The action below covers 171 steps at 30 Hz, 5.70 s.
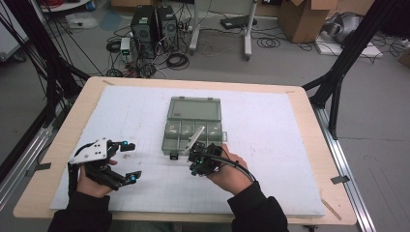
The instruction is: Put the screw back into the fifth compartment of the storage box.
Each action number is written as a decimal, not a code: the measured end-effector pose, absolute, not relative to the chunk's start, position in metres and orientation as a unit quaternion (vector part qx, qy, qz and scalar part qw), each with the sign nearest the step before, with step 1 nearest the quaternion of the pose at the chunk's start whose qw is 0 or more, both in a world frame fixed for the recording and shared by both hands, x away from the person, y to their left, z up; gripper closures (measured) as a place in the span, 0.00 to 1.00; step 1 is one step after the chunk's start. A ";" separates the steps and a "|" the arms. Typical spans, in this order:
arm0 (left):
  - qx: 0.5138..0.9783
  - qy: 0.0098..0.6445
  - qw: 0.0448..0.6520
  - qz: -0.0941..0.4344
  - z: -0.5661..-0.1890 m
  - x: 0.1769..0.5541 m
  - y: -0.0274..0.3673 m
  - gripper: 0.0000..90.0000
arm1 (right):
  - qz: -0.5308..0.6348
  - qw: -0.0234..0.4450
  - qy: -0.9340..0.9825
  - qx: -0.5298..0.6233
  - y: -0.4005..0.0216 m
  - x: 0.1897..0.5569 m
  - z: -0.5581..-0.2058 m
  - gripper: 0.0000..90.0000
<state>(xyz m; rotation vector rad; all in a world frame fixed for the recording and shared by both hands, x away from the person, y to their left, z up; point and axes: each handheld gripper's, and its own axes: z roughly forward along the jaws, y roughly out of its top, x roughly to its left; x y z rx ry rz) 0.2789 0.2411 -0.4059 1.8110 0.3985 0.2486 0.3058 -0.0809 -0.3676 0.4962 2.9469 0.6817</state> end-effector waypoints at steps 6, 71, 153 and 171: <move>0.779 0.171 0.593 0.107 -0.406 0.279 0.241 0.06 | 0.269 0.049 0.950 0.153 -0.090 0.312 -0.356 0.95; 0.778 0.169 0.596 0.106 -0.405 0.279 0.242 0.06 | 0.271 0.074 0.955 0.095 -0.021 0.398 -0.361 0.77; 0.780 0.164 0.595 0.100 -0.408 0.280 0.235 0.06 | 0.523 0.117 0.822 0.193 -0.220 0.294 -0.384 0.15; 0.780 0.165 0.595 0.097 -0.409 0.281 0.235 0.06 | 0.524 0.105 0.814 0.226 -0.233 0.294 -0.405 0.12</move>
